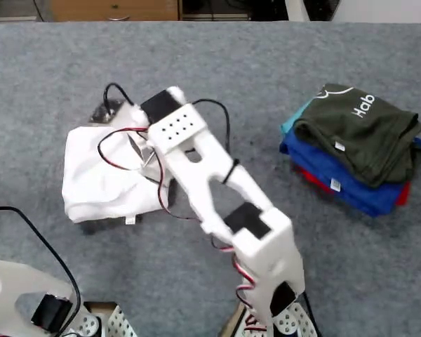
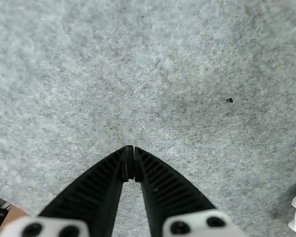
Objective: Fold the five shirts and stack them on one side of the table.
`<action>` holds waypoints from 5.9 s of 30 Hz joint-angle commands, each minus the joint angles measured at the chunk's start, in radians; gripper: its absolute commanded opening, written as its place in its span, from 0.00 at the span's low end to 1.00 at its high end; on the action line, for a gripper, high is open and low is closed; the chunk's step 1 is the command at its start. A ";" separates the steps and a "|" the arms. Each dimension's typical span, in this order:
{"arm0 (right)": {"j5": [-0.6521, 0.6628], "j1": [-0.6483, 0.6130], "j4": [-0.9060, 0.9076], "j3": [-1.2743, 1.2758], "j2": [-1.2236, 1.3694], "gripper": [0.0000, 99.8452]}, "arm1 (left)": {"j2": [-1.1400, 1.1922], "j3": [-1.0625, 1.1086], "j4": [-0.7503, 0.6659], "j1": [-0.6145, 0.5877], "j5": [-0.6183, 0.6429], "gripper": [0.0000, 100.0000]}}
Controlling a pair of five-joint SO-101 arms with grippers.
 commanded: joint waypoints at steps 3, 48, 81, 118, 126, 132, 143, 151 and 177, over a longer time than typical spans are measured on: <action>0.012 -0.019 -0.144 -0.156 0.002 0.00 | -0.064 -0.009 0.009 0.000 -0.008 0.02; 0.008 -0.062 0.035 -0.581 0.444 0.00 | -0.064 -0.044 0.008 -0.008 -0.006 0.02; 0.009 -0.077 -0.244 -0.542 0.541 0.00 | -0.062 -0.075 0.009 -0.009 -0.003 0.02; 0.017 -0.035 0.028 0.134 0.058 0.00 | -0.054 -0.077 0.008 -0.023 -0.006 0.02; 0.017 -0.027 -0.089 0.335 0.005 0.00 | -0.054 -0.080 0.008 -0.015 -0.006 0.02; 0.015 0.024 -0.009 0.223 -0.120 0.00 | -0.062 -0.077 0.009 0.017 -0.006 0.02; 0.009 0.131 -0.290 0.038 -0.068 0.00 | -0.147 -0.061 0.011 0.373 0.138 0.02; -0.081 0.243 -0.425 0.021 0.130 0.00 | -0.223 -0.064 0.009 0.836 0.216 0.02; -0.167 0.363 -0.709 0.093 0.263 0.00 | 0.283 -0.219 -0.318 0.953 0.350 0.02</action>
